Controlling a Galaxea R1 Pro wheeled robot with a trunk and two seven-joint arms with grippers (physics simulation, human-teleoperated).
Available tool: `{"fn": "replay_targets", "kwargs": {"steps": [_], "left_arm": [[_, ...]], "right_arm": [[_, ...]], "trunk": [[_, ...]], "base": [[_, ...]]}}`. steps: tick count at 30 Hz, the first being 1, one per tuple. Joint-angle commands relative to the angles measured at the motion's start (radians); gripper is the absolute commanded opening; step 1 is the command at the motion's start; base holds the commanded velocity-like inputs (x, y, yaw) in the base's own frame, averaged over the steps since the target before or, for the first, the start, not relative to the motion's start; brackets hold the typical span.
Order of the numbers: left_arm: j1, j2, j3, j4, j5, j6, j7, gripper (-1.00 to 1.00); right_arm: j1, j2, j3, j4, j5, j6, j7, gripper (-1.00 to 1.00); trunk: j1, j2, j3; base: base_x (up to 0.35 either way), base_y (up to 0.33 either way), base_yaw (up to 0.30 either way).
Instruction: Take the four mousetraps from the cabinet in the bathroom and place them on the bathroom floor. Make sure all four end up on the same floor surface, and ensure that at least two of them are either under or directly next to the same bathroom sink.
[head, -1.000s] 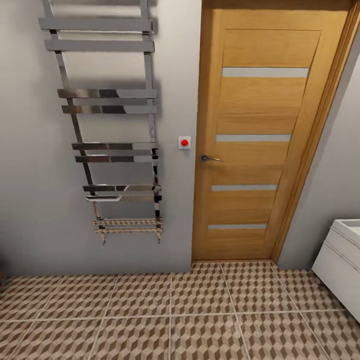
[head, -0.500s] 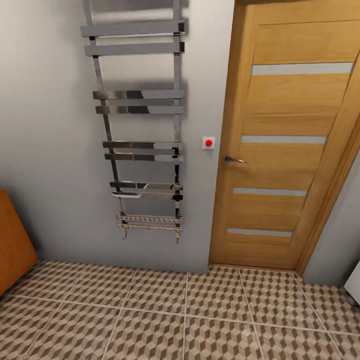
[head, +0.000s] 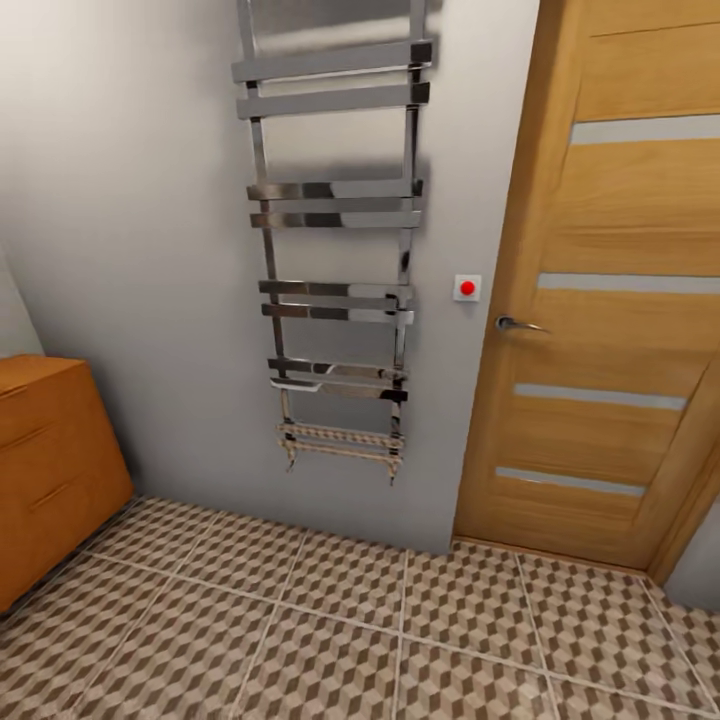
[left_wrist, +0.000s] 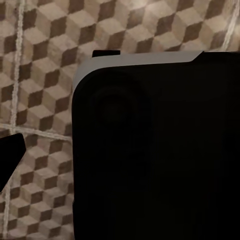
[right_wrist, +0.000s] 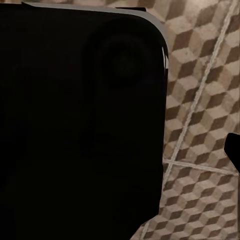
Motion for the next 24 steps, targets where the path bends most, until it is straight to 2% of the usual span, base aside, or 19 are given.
{"fn": "replay_targets", "kwargs": {"steps": [1, 13, 19, 21, 24], "left_arm": [[0.000, 0.000, 0.001, 0.000, 0.000, -0.002, -0.001, 1.00], [0.000, -0.001, 0.006, 0.001, 0.001, -0.002, 0.001, 1.00], [0.000, -0.001, 0.010, 0.002, 0.030, -0.001, 0.003, 1.00], [0.000, -0.001, 0.010, 0.002, 0.047, -0.001, 0.003, 1.00], [0.000, 0.000, 0.009, 0.002, 0.091, -0.001, 0.003, 1.00]], "right_arm": [[0.000, 0.000, 0.000, 0.000, 0.000, -0.003, 0.000, 1.00], [0.000, -0.001, 0.000, 0.000, 0.000, -0.003, 0.001, 1.00], [0.000, -0.001, 0.000, 0.000, 0.000, -0.003, 0.001, 1.00], [0.000, -0.001, 0.001, 0.000, 0.000, -0.003, 0.001, 1.00], [0.000, -0.001, 0.001, 0.000, 0.000, -0.003, 0.001, 1.00]], "trunk": [[0.000, 0.000, -0.001], [0.000, 0.000, -0.001], [0.000, 0.000, -0.001], [0.000, 0.000, -0.001], [0.000, 0.000, -0.001]], "base": [[0.000, 0.000, 0.274], [0.000, 0.000, 0.274], [0.000, 0.000, 0.274], [0.000, 0.000, 0.274], [0.000, 0.000, 0.274]]}}
